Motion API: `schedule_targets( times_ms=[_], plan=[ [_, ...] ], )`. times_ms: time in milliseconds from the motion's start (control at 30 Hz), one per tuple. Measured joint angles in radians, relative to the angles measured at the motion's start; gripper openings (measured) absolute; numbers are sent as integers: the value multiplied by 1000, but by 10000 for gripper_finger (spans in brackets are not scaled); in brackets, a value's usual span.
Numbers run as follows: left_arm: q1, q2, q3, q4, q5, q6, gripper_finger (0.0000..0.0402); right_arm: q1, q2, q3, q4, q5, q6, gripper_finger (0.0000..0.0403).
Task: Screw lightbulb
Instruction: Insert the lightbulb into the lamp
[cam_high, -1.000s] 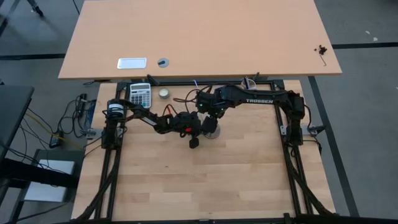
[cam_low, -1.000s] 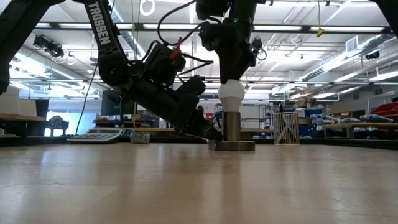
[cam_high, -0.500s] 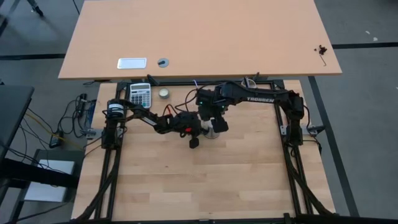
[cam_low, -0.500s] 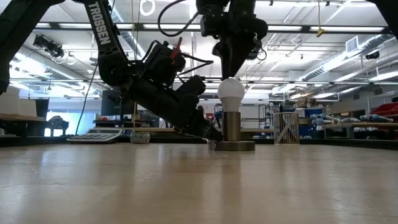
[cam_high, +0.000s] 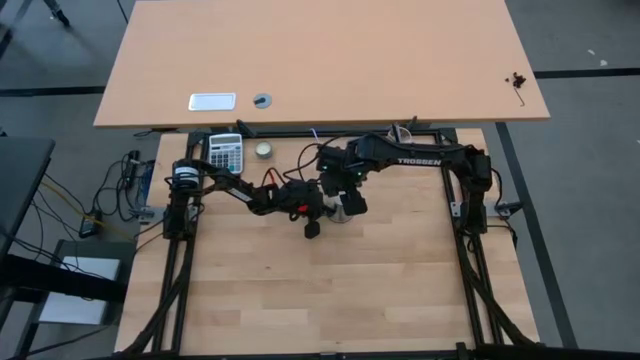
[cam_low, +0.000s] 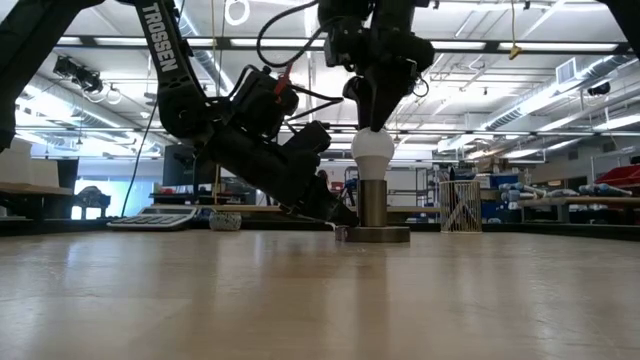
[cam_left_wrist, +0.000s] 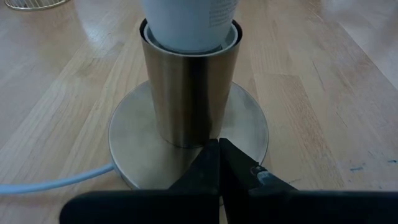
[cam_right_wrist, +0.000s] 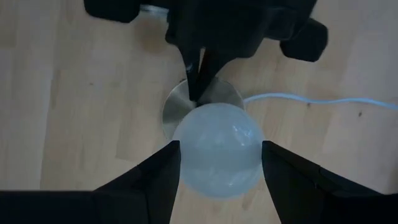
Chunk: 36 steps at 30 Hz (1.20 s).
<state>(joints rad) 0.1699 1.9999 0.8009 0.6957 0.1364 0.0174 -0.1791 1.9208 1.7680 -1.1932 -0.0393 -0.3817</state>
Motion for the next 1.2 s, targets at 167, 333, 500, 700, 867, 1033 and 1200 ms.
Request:
schedule_targets(
  times_ms=[167, 333, 500, 700, 867, 1033, 1200],
  plan=[
    [0, 0, 0, 0, 0, 0, 3, 2, 0, -19, 38, 28, 137, 211],
    [0, 0, 0, 0, 0, 0, 3, 1, 2, -20, 47, 58, 510, 198],
    [0, 0, 0, 0, 0, 0, 3, -1, 5, -19, 50, 26, 715, 203],
    [0, 0, 0, 0, 0, 0, 3, 0, 16, 47, 3, 10, 575, 215],
    [0, 0, 0, 0, 0, 0, 3, 1, 12, 107, -48, 12, 224, 224],
    [0, 0, 0, 0, 0, 0, 3, 1, 12, 78, -79, -12, -29, 220],
    [0, 0, 0, 0, 0, 0, 3, 1, 3, 13, -8, -6, -38, 215]
  ],
)
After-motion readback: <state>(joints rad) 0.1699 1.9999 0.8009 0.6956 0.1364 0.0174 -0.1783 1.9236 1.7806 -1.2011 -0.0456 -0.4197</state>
